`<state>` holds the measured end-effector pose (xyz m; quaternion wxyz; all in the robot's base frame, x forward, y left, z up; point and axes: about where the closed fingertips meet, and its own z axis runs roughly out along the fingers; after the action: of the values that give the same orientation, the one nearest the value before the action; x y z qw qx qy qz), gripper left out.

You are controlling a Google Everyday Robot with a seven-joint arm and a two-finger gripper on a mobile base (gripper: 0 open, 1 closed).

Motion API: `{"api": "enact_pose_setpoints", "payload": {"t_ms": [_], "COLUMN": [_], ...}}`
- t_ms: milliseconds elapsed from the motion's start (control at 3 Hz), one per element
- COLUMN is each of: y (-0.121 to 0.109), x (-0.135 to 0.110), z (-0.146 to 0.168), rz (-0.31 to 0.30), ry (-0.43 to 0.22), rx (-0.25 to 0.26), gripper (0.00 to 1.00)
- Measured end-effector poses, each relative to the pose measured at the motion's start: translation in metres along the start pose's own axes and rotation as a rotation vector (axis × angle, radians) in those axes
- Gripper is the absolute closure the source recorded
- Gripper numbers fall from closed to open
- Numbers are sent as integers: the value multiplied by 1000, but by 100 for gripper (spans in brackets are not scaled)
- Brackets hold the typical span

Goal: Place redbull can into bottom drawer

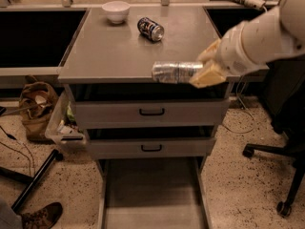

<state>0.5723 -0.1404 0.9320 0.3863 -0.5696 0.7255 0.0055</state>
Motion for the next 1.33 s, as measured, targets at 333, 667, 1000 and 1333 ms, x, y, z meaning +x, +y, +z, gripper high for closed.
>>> {"api": "enact_pose_setpoints", "payload": {"t_ms": [333,667,1000,1333], "y": [63,67,96,146], "x": [37,36,50,85], "z": [36,40,61,115], "rz": [15,23,101,202], "ry": [37,29,15,42], "rx": [-124,-120,-107,-115], "gripper": [100,100,100,100]}}
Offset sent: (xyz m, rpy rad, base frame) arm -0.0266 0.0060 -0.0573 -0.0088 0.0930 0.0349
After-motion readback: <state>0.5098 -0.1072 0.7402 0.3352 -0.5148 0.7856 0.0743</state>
